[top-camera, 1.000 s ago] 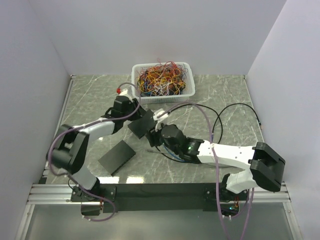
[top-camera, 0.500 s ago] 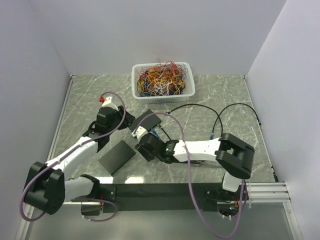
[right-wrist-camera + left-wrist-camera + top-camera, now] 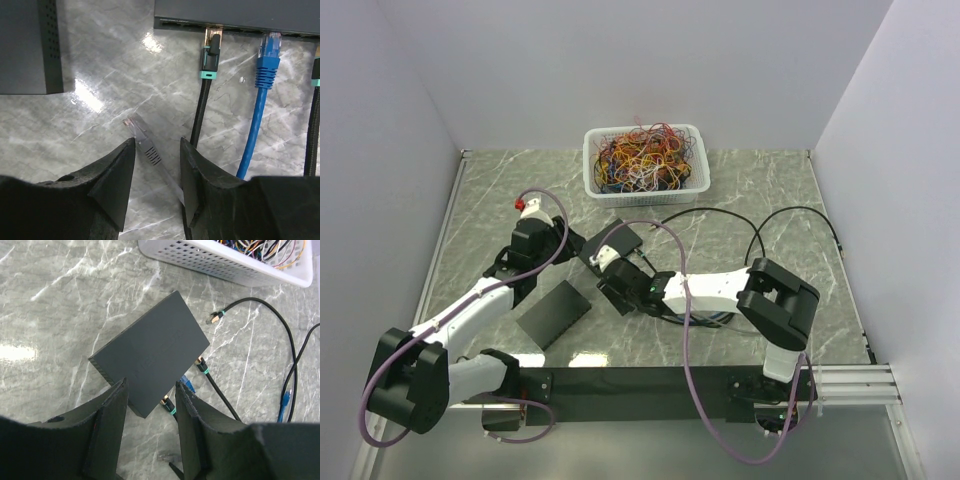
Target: Insert the plug into the switch port
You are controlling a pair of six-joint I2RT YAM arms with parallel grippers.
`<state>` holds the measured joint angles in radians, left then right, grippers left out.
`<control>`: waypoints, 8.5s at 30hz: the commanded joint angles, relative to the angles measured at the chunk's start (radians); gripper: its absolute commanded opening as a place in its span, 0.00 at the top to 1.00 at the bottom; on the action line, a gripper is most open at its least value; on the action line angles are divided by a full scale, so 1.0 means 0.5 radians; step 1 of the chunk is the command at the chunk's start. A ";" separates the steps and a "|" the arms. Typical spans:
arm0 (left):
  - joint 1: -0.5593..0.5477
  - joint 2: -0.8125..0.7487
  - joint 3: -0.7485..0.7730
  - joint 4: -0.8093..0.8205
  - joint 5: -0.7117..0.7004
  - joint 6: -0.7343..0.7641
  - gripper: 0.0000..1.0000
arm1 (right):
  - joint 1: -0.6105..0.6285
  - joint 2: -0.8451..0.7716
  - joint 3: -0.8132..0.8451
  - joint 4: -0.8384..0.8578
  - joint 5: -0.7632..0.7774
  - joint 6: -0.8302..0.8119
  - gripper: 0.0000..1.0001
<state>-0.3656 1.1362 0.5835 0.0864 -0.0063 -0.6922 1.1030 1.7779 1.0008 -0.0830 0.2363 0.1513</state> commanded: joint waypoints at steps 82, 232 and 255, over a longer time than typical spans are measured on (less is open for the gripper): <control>-0.508 -0.379 0.005 0.309 0.019 -0.417 0.59 | -0.172 -0.598 0.103 0.326 0.027 0.115 1.00; -0.560 -1.079 0.030 -1.773 -0.911 -1.164 0.01 | -0.654 -0.414 0.038 0.491 -1.507 0.510 1.00; -0.799 -1.070 -0.217 -2.013 -0.779 -1.775 0.01 | -0.651 -0.264 0.112 0.393 -1.528 0.532 1.00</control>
<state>-0.7441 0.5453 0.3782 -0.7635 -0.3470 -1.5707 0.7692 1.6329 1.0100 0.1078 -0.5175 0.4187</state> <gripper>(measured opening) 0.990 0.146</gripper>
